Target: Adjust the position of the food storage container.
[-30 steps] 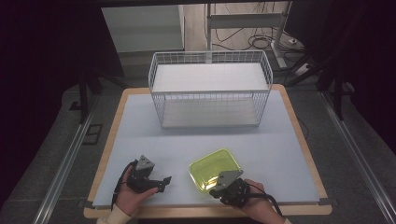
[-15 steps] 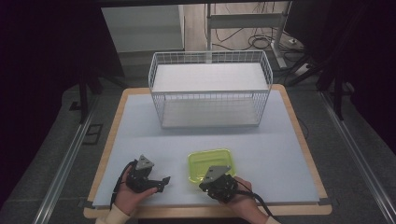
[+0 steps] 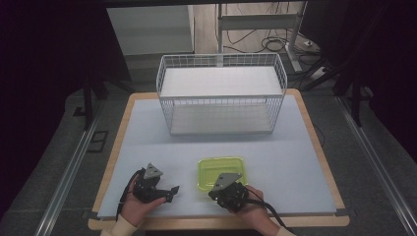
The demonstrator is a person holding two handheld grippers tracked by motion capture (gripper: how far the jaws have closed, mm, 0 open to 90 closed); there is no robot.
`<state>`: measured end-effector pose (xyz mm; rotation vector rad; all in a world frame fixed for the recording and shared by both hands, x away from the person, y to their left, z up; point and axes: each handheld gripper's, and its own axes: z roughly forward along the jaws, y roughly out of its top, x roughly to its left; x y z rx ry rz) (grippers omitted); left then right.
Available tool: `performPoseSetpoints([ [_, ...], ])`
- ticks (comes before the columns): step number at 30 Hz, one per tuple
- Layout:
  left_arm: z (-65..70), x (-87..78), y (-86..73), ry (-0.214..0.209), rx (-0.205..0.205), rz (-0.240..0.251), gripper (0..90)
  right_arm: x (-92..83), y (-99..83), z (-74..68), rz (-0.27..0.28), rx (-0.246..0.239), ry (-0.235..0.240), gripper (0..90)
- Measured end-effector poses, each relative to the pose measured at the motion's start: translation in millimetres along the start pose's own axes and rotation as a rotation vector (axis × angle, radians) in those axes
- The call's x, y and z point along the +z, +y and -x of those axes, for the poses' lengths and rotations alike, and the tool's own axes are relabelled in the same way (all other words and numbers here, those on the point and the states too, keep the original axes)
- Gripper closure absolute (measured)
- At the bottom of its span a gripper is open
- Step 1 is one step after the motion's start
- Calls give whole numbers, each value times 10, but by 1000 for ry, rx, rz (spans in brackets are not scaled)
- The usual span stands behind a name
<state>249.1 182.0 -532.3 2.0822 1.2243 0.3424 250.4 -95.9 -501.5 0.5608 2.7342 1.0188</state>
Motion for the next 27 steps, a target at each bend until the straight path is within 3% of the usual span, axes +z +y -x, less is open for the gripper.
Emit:
performPoseSetpoints([
  [5, 9, -14, -2, -6, 3, 0, 137, -65, -39, 0, 20, 17, 32, 900],
  [10, -6, -30, -1, -13, -5, 6, 137, -286, -96, 53, 98, 29, 52, 900],
  [11, -6, -37, 3, -14, -9, 14, 136, -418, -134, 132, 145, 56, 41, 900],
  [14, -2, -44, 9, -11, -7, 25, 129, -594, -231, 262, 203, 103, 6, 900],
  [20, 2, -94, 52, -13, -28, 62, 163, -860, -444, 559, 266, 201, -79, 841],
  [21, 7, -105, 63, -18, -25, 62, 181, -884, -471, 601, 269, 213, -88, 810],
  [23, 22, -124, 81, -18, -20, 85, 181, -919, -523, 667, 291, 252, -104, 620],
  [24, 22, -124, 81, -18, -20, 85, 176, -919, -523, 667, 291, 252, -104, 620],
  [25, 30, -134, 88, -3, -22, 109, 176, -929, -546, 699, 306, 279, -111, 530],
  [27, 31, -140, 99, -17, -31, 120, 177, -940, -590, 777, 333, 345, -103, 410],
])
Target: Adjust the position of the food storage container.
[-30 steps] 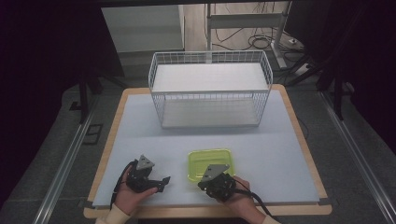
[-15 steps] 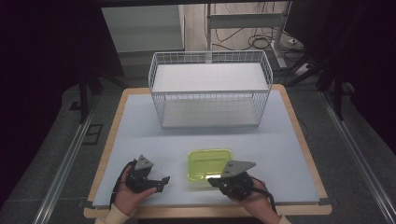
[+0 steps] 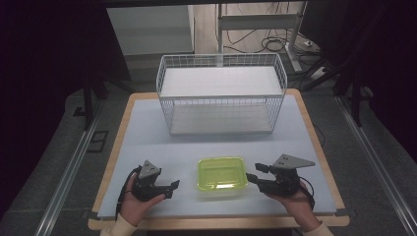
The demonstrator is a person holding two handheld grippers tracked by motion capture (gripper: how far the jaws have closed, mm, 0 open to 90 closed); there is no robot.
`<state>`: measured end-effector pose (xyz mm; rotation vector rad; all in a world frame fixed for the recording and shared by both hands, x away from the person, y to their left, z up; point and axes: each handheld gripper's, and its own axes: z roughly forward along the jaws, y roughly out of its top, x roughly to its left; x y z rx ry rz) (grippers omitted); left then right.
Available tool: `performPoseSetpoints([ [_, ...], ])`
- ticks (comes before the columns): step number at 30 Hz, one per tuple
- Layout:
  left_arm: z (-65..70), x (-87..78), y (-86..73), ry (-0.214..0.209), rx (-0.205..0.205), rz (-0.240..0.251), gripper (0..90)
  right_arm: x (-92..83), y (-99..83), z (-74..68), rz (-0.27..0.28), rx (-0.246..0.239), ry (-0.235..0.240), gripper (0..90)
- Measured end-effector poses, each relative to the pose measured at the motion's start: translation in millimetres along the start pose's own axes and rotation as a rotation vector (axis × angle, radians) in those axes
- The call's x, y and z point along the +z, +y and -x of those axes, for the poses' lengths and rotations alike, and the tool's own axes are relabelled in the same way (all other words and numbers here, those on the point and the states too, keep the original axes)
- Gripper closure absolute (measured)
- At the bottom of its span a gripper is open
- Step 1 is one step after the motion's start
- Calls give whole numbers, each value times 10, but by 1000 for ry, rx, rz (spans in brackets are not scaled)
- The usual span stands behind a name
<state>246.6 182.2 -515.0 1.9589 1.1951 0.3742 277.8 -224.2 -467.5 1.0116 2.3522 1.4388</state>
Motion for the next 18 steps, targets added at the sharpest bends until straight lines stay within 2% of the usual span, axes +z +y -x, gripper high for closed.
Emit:
performPoseSetpoints([
  [1, -9, -4, 10, -24, -14, 15, 181, 4, 0, 60, 1, 42, 16, 351],
  [3, -12, -8, 17, -39, -26, 20, 193, 8, 0, 85, 3, 52, 19, 334],
  [4, -18, -10, 39, -70, -48, 27, 197, 23, 7, 144, -3, 77, 26, 300],
  [7, -9, 0, 63, -81, -49, 20, 234, 42, 12, 201, -2, 105, 6, 225],
  [8, -9, 0, 63, -81, -49, 20, 243, 42, 12, 201, -2, 105, 6, 225],
  [11, 9, 14, 86, -127, -61, -6, 247, 81, -9, 253, -22, 132, 12, 224],
  [12, 9, 14, 86, -127, -61, -6, 247, 81, -9, 253, -22, 132, 12, 224],
  [17, 58, 45, 135, -168, -69, -13, 244, 47, -72, 299, -35, 154, 29, 276],
  [18, 59, 56, 135, -186, -82, -18, 242, 43, -75, 309, -38, 161, 28, 279],
])
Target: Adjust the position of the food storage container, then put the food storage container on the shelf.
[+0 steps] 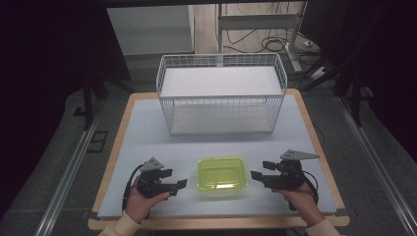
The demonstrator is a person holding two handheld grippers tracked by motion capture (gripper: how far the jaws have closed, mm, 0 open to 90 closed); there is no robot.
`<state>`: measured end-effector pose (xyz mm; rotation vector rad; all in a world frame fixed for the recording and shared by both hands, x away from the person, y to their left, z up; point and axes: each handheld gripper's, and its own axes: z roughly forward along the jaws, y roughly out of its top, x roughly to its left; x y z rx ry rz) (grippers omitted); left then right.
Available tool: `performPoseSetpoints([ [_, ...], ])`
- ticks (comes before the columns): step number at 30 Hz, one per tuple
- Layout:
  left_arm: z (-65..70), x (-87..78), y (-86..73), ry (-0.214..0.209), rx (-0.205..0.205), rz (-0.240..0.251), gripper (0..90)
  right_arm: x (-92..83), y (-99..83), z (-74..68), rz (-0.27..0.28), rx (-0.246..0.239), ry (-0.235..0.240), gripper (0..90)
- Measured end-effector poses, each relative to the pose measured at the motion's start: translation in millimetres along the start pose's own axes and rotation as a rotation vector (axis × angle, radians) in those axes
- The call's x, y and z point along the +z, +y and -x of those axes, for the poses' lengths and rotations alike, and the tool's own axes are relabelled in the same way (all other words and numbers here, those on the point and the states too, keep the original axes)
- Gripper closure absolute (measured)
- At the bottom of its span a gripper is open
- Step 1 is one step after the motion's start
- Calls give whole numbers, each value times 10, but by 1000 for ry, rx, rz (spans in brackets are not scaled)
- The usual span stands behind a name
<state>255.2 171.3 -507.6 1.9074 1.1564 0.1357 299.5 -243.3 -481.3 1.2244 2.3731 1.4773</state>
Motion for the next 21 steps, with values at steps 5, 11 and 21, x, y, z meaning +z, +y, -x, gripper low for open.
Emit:
performPoseSetpoints([
  [5, 1, -2, -1, 5, -11, 2, 240, 5, 1, 35, -8, 18, 1, 294],
  [11, -6, 16, 33, -4, -33, 3, 233, 17, 11, 60, -20, 51, -4, 296],
  [21, 3, 128, 124, -76, -114, -11, 236, 131, 43, 80, -61, 72, 32, 361],
])
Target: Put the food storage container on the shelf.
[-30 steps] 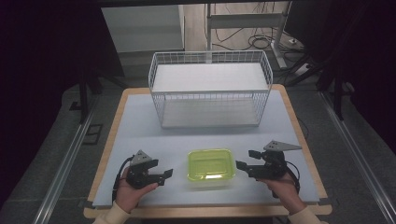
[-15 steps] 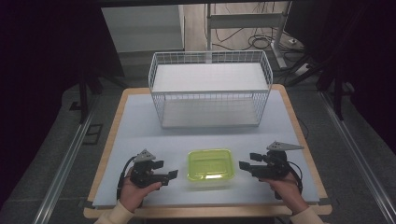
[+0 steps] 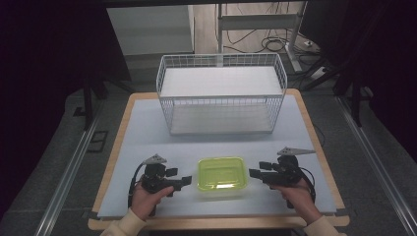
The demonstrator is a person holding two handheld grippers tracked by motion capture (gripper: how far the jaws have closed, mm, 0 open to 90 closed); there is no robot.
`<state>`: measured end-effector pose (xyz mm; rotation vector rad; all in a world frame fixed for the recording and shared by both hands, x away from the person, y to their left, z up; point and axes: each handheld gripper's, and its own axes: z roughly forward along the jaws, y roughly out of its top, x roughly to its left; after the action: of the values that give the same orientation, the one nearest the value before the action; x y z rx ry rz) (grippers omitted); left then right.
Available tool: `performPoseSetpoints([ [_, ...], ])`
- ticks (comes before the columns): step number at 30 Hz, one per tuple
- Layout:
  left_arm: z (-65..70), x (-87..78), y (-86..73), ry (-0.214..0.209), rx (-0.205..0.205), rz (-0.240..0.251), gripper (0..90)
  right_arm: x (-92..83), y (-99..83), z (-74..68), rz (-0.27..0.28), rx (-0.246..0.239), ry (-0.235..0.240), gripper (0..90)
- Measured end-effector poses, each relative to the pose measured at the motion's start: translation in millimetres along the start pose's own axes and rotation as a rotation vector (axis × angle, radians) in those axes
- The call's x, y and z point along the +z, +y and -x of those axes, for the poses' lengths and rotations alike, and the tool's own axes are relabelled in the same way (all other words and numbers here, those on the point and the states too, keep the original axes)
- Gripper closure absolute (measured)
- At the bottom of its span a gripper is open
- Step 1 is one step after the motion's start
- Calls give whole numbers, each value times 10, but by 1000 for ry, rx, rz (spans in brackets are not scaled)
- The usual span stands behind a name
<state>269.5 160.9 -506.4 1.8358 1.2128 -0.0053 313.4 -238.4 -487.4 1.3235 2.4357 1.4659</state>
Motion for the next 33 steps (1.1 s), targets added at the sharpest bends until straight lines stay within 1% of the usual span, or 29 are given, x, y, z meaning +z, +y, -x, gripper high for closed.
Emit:
performPoseSetpoints([
  [2, -6, 62, 24, -20, -26, -16, 249, 64, 11, 29, -20, 7, 19, 389],
  [3, -6, 62, 24, -20, -26, -16, 251, 64, 11, 29, -20, 7, 19, 389],
  [4, -10, 102, 40, -45, -49, -24, 252, 104, 23, 57, -25, 32, 45, 408],
  [5, -7, 116, 48, -49, -52, -27, 253, 114, 28, 64, -26, 42, 54, 418],
  [7, -3, 138, 64, -68, -64, -32, 262, 140, 43, 73, -30, 56, 70, 437],
  [9, 5, 164, 79, -89, -87, -38, 265, 167, 52, 74, -37, 63, 82, 457],
  [11, 4, 194, 88, -88, -91, -47, 277, 189, 52, 71, -49, 70, 84, 479],
  [13, -2, 224, 93, -84, -108, -54, 285, 206, 43, 76, -60, 79, 83, 503],
  [14, -18, 234, 93, -92, -113, -59, 290, 213, 37, 82, -63, 84, 83, 511],
  [16, -33, 245, 93, -110, -139, -60, 301, 230, 28, 99, -67, 91, 86, 527],
  [19, -48, 259, 94, -127, -159, -55, 321, 263, 25, 118, -71, 111, 98, 555],
  [20, -48, 259, 94, -127, -159, -55, 335, 263, 25, 118, -71, 111, 98, 555],
  [21, -59, 271, 96, -145, -174, -59, 335, 278, 25, 119, -72, 114, 104, 566],
  [22, -81, 304, 93, -171, -205, -64, 369, 311, 23, 112, -82, 114, 110, 576],
  [24, -104, 345, 88, -192, -225, -71, 396, 336, 16, 108, -89, 108, 109, 598],
  [26, -113, 376, 88, -204, -238, -74, 431, 357, 8, 110, -96, 118, 121, 634],
  [28, -123, 400, 91, -224, -245, -82, 475, 369, 7, 119, -100, 130, 140, 658],
  [30, -128, 420, 92, -240, -248, -88, 528, 373, 5, 124, -102, 143, 143, 664],
  [31, -123, 427, 89, -245, -248, -92, 566, 373, 3, 129, -105, 157, 151, 671],
  [33, -119, 435, 80, -263, -246, -97, 638, 381, -3, 135, -107, 168, 160, 682],
])
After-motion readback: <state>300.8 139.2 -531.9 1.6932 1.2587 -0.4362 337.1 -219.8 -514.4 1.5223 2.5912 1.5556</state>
